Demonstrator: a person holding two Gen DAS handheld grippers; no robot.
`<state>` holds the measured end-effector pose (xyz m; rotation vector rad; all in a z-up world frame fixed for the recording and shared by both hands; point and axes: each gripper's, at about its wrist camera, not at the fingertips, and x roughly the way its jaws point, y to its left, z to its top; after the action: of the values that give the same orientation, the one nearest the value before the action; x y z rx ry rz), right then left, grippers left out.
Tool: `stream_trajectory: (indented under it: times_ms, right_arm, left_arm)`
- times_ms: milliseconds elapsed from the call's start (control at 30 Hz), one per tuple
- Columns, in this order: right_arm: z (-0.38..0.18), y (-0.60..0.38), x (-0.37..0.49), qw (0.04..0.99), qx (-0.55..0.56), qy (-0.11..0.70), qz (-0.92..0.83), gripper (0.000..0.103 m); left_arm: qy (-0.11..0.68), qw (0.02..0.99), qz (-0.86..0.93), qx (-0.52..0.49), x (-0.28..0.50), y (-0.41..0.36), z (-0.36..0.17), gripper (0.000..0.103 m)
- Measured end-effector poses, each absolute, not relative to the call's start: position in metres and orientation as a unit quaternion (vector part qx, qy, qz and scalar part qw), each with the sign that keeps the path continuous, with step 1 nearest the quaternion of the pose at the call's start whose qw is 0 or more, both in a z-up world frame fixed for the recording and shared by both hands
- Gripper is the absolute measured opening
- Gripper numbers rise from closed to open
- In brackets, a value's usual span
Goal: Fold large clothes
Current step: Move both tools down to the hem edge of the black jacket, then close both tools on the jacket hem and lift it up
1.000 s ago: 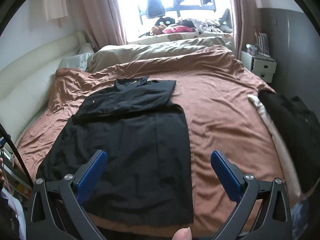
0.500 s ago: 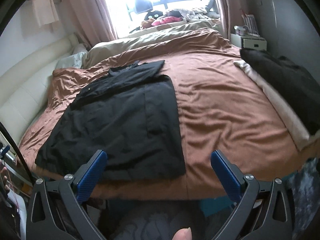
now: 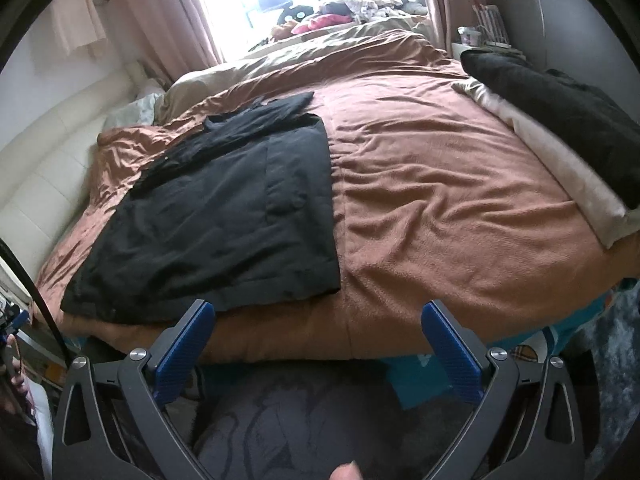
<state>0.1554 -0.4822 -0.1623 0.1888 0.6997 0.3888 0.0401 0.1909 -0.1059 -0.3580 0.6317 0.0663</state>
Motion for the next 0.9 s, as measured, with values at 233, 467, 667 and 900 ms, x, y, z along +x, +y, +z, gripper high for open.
stream_trajectory:
  times_ms: [233,467,667,900]
  right_arm:
    - [-0.177,-0.465,0.183,0.904,0.086,0.367,0.2,0.067]
    - [-0.189,-0.456,0.214,0.891,0.104,0.384,0.22,0.036]
    - [-0.202,-0.454,0.236,0.879,0.138,0.394,0.23,0.036]
    - [-0.211,-0.456,0.261,0.862,0.188,0.399,0.248,0.036]
  left_arm:
    - [0.325,0.926,0.037,-0.188,0.058,0.2,-0.122,0.103]
    - [0.326,0.924,0.033,-0.199,0.08,0.214,-0.133,0.091]
    - [0.356,0.91,0.033,-0.21,0.109,0.226,-0.149,0.078]
    - [0.384,0.893,0.061,-0.226,0.133,0.244,-0.168,0.063]
